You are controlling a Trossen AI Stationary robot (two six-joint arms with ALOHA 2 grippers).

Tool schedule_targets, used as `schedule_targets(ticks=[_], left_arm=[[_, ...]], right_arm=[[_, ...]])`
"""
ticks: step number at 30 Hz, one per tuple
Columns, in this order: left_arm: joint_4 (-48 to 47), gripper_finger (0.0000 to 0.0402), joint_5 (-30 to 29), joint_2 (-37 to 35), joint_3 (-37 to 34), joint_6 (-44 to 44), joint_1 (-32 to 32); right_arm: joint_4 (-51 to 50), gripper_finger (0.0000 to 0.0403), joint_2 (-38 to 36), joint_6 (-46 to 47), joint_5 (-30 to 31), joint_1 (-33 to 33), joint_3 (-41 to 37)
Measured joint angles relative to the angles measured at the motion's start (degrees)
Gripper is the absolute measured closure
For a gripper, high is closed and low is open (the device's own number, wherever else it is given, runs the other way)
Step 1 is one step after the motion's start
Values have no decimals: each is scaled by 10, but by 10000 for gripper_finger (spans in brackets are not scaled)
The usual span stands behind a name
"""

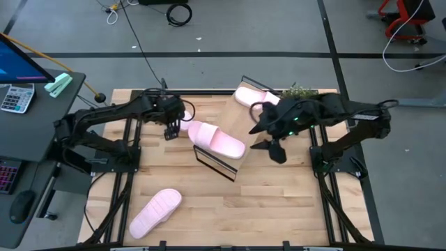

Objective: Pick and place slides into the shelf
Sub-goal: Put the top pink slide on the shelf

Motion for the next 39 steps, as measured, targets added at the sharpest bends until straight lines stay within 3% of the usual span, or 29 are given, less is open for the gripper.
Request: schedule_targets(ticks=[13,26,31,39], left_arm=[[7,75,-10,0,0,-75,-3],[9,74,-32,0,0,-45,22],[31,74,44,0,-18,-14,49],[52,74,50,0,-84,20,75]], right_arm=[[-19,159,-61,-42,0,-34,0],[-7,159,-47,1,20,-40,0],[5,159,-41,8,20,-44,0],[8,159,-40,29,20,-55,0]])
